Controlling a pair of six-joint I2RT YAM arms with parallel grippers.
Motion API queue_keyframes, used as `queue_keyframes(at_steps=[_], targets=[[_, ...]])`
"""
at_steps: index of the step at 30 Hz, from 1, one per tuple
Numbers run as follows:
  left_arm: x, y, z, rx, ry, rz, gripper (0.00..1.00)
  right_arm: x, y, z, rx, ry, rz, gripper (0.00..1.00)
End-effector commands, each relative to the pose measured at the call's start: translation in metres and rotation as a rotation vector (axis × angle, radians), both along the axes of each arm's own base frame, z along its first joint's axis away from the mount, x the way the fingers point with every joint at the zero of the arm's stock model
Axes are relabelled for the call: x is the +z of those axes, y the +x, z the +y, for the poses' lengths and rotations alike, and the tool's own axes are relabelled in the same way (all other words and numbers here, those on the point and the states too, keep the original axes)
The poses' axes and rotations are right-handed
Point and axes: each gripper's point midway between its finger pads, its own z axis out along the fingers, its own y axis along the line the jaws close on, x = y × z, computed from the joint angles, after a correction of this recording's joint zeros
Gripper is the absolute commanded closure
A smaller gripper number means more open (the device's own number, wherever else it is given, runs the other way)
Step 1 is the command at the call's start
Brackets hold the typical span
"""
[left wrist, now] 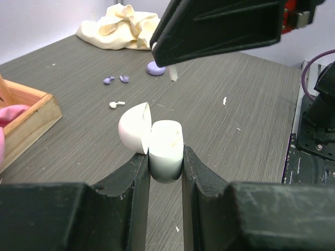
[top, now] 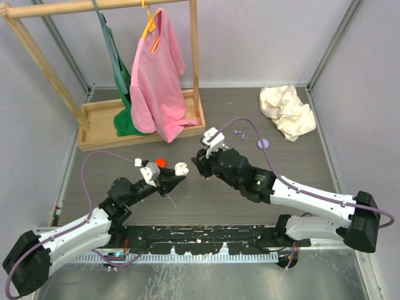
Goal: Insert the wireless bluetooth earbuds into the charging case
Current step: Pick up the earbud from the center of the board, then place the earbud in the charging case.
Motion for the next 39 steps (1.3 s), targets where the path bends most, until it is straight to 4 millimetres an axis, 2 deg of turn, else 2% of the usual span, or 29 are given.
queue_keyframes(at_steps=[1, 10, 26, 32, 39], targets=[[0.026, -0.003, 0.001, -0.009, -0.060, -0.100, 1.00, 0.046, -0.013, 0.020, 0.079, 0.163, -0.116, 0.77], [0.027, -0.004, 0.001, -0.010, -0.066, -0.106, 1.00, 0.043, -0.036, 0.044, 0.170, 0.212, -0.142, 0.77], [0.030, -0.006, 0.001, -0.019, -0.077, -0.104, 1.00, 0.029, -0.041, 0.064, 0.213, 0.223, -0.160, 0.77], [0.030, -0.006, 0.002, -0.011, -0.082, -0.098, 1.00, 0.020, -0.042, 0.064, 0.218, 0.195, -0.156, 0.77], [0.031, -0.004, 0.004, 0.003, -0.088, -0.093, 1.00, 0.020, -0.041, 0.056, 0.210, 0.177, -0.176, 0.76]])
